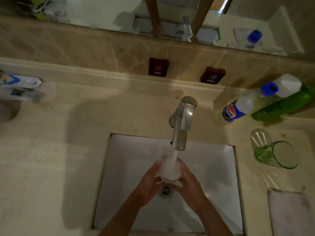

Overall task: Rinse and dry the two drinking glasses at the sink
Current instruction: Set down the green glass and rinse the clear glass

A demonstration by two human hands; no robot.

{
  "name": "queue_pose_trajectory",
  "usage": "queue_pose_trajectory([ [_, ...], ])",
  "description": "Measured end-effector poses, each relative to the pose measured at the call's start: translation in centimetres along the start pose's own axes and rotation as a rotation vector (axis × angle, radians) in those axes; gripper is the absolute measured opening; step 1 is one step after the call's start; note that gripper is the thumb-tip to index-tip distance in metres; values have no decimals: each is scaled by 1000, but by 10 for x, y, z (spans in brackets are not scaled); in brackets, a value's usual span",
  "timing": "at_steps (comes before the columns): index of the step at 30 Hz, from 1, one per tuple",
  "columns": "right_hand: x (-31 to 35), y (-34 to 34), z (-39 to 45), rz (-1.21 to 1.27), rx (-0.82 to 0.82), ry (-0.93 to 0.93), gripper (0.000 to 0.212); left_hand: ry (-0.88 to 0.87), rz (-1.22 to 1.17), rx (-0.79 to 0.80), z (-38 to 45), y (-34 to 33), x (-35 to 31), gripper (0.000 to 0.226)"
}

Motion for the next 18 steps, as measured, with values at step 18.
queue_pose_trajectory([
  [18, -25, -6, 5, 47, -224, 32, 29, -12, -90, -178, 6, -4, 25, 41],
])
Point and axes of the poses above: each hand's wrist, its own z-axis towards the middle knuckle, its own y-axis out of the back of the hand, x = y × z, the point moved 1 cm from there along z, towards the middle knuckle, and after that the axes turned 5 degrees about z, right-handed, at the moved point
